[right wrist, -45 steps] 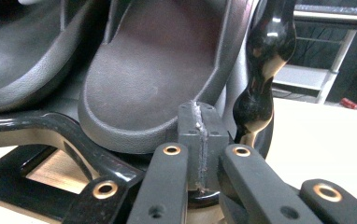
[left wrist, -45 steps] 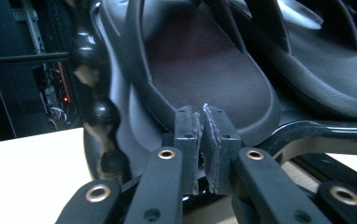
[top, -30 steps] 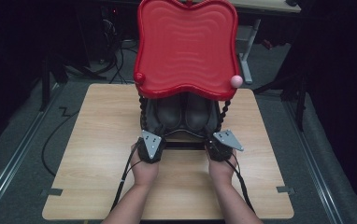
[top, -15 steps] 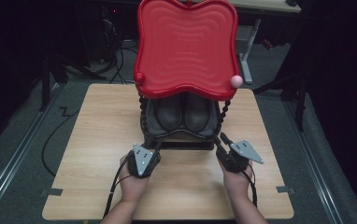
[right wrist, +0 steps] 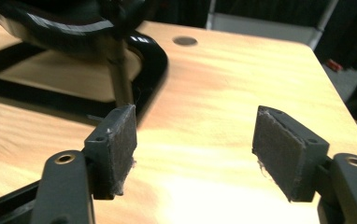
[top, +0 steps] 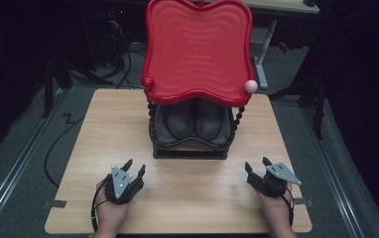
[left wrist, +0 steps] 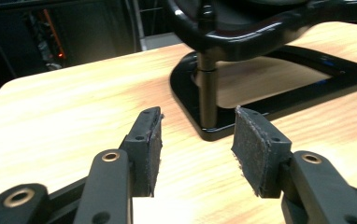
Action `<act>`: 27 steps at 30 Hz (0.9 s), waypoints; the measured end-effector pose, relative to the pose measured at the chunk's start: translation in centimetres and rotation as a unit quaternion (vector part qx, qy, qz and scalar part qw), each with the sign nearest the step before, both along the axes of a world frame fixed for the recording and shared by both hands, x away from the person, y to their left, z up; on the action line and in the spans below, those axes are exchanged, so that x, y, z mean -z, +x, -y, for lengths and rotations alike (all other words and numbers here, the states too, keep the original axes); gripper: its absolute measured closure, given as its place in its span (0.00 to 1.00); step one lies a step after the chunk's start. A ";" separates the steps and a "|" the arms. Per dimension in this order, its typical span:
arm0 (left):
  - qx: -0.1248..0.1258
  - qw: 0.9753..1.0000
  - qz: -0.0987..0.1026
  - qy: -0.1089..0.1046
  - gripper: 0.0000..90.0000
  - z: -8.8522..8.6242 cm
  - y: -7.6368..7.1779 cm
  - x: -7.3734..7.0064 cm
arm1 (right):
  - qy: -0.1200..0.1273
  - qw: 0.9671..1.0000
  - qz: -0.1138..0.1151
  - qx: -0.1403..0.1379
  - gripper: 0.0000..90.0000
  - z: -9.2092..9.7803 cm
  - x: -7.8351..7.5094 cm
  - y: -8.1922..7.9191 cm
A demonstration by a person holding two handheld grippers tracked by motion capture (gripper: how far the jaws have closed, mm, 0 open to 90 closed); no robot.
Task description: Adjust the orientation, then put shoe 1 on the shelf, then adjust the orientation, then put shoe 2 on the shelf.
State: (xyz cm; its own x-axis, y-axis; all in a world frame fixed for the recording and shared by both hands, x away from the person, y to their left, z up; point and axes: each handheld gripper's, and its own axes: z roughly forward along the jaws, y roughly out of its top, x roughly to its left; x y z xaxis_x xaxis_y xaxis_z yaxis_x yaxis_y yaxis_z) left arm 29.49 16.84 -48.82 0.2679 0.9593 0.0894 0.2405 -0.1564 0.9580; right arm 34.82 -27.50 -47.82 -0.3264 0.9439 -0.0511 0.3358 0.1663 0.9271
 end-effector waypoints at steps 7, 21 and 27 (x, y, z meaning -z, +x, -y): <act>0.012 1.000 0.000 0.003 0.56 0.6 0.8 -0.3 | 0.001 0.999 -0.011 0.030 0.32 2.9 0.3 -1.3; 0.023 1.000 -0.007 -0.003 0.54 0.4 1.4 -0.2 | 0.009 0.997 -0.033 0.064 0.28 5.1 0.8 -1.7; 0.016 1.000 0.001 -0.005 0.53 -0.1 0.7 -0.6 | 0.011 0.998 -0.036 0.055 0.28 4.6 1.0 -1.5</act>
State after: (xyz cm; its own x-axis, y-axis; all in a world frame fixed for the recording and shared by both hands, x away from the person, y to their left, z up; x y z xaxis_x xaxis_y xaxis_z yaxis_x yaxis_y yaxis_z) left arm 30.17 16.90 -48.21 0.2982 0.9511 0.0806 0.2335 -0.1545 0.9600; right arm 33.31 -32.10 -48.79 -0.2232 0.9747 -0.0103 0.4170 0.1050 0.9028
